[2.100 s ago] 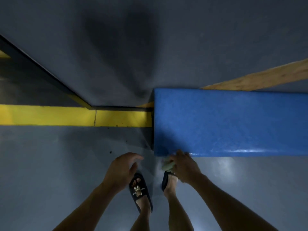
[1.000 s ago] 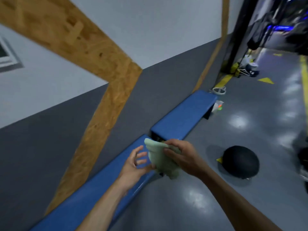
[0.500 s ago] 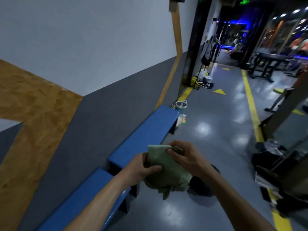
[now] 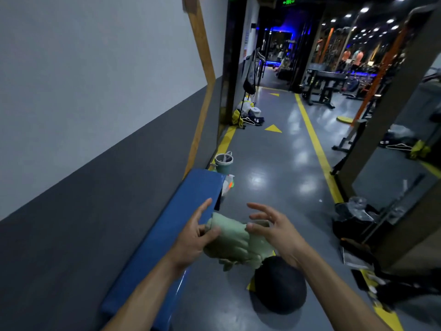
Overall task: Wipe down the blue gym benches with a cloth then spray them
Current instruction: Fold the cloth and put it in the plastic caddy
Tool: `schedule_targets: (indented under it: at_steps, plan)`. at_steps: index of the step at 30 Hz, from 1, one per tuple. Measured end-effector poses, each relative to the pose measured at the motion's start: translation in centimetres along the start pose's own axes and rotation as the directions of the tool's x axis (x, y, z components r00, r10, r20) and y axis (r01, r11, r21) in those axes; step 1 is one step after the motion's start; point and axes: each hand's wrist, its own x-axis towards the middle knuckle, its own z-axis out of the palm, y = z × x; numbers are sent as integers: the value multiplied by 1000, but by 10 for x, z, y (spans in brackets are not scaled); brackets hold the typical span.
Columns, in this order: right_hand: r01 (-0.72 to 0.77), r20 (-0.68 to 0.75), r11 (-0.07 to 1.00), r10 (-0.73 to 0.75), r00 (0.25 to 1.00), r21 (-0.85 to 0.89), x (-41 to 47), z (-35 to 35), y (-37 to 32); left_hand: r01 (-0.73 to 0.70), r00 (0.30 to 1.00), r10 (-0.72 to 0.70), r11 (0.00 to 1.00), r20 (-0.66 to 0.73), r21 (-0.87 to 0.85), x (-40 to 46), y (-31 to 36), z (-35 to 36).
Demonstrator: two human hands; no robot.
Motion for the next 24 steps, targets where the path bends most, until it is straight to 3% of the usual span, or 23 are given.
schedule_targets:
  at_steps: [4,9,13,16,20,24]
  plan:
    - [35,-32,997,-37,999,-67,81,-23,7,-55,998,55,984,2,172,92,-11,-15]
    - [79,109,972,-56,992,-221,204,-64,26,-21,999,7,937,41,350,224,-31,-27]
    - [174,233,810,-47,971,-560,319,-91,42,-24,998,61,681,-24,732,333,-41,-40]
    - [254,330,707,-30,943,-660,391,-108,46,-21,986,145,606,-85,795,397,-39,-52]
    - [272,353,720,-40,935,-638,483,-124,49,16,986,110,685,-125,728,484,-43,-86]
    - [185,302,858,-38,953,-478,580,-144,62,26,988,65,822,-140,568,579,-50,-115]
